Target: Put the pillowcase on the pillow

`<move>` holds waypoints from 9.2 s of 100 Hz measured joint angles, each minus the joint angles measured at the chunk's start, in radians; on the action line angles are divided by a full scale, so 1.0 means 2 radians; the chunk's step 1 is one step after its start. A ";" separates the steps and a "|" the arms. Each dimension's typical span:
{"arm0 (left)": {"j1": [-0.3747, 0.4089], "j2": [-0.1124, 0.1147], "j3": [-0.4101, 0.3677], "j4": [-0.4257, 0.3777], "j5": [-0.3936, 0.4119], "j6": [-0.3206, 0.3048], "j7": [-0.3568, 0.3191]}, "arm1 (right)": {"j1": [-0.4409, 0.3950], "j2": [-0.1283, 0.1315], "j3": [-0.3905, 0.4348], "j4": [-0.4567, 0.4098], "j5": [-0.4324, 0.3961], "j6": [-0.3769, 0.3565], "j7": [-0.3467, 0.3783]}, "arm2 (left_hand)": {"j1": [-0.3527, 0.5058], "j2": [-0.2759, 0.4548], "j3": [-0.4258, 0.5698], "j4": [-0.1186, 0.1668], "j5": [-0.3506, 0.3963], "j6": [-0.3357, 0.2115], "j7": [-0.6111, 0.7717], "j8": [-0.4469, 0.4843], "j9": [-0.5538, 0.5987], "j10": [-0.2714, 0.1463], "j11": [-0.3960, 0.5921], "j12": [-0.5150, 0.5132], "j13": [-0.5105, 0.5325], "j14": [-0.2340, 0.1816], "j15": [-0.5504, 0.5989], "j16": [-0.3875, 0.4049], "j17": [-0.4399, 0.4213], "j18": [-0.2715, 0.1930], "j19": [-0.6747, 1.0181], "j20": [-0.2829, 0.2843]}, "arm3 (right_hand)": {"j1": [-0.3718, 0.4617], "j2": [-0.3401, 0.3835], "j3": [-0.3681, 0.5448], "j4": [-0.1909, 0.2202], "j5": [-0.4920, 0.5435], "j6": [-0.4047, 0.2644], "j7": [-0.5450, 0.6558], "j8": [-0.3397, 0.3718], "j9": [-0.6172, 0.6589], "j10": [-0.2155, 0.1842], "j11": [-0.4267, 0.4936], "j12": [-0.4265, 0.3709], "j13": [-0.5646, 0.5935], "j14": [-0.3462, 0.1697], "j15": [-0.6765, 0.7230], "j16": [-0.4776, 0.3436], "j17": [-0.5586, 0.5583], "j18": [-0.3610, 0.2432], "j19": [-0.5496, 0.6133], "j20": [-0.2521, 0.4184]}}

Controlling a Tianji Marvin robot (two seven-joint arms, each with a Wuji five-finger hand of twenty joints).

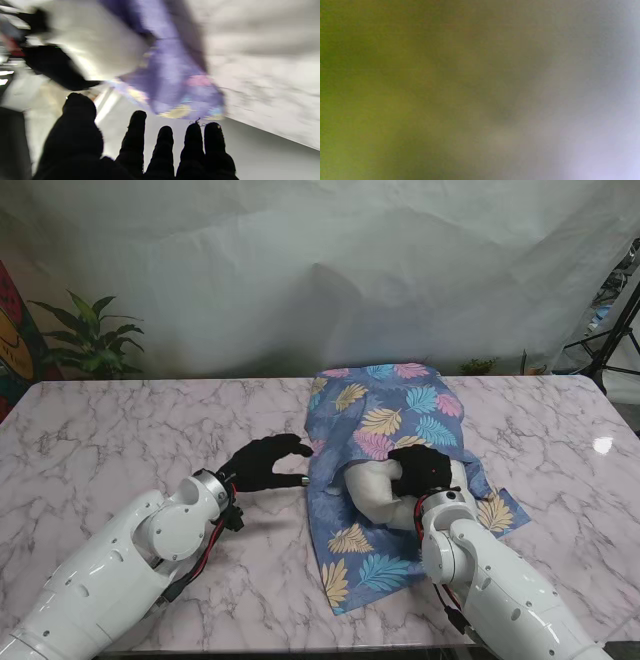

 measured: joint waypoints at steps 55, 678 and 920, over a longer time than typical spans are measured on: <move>-0.097 0.018 0.138 0.021 -0.105 0.201 -0.169 | 0.009 -0.019 -0.008 0.002 0.024 0.052 -0.040 | -0.103 0.108 -0.053 0.005 0.058 0.114 -0.060 -0.016 -0.007 0.047 0.009 0.050 -0.011 -0.044 0.053 0.061 -0.005 0.007 0.034 0.012 | 0.000 0.000 0.000 0.000 0.000 0.000 0.000 0.000 0.000 0.002 0.000 -0.004 0.000 0.000 0.000 0.000 0.000 0.000 0.000 0.000; -0.165 -0.130 0.198 0.361 -0.152 -0.161 0.151 | -0.160 0.015 0.130 -0.215 -0.054 -0.111 0.031 | 0.152 -0.123 0.054 -0.091 0.099 -0.005 0.305 0.006 0.299 0.007 0.161 0.192 0.404 -0.003 0.229 0.110 0.366 0.033 0.315 -0.011 | -0.226 0.301 -0.101 0.098 -0.313 0.119 -0.175 0.109 -0.339 0.031 -0.029 -0.080 -0.320 0.038 -0.138 -0.163 -0.378 -0.014 -0.084 -0.094; -0.144 -0.115 0.151 0.240 -0.283 0.072 0.041 | -0.041 0.006 -0.016 -0.004 0.261 -0.263 0.159 | 0.152 -0.120 0.083 -0.091 0.093 0.000 0.325 0.037 0.318 0.002 0.181 0.180 0.430 -0.012 0.219 0.099 0.376 0.037 0.314 -0.031 | -0.221 0.586 -0.491 0.133 -0.204 0.131 -0.260 0.062 -0.236 0.034 -0.183 -0.134 -0.281 0.008 -0.262 -0.226 -0.406 -0.117 -0.217 -0.157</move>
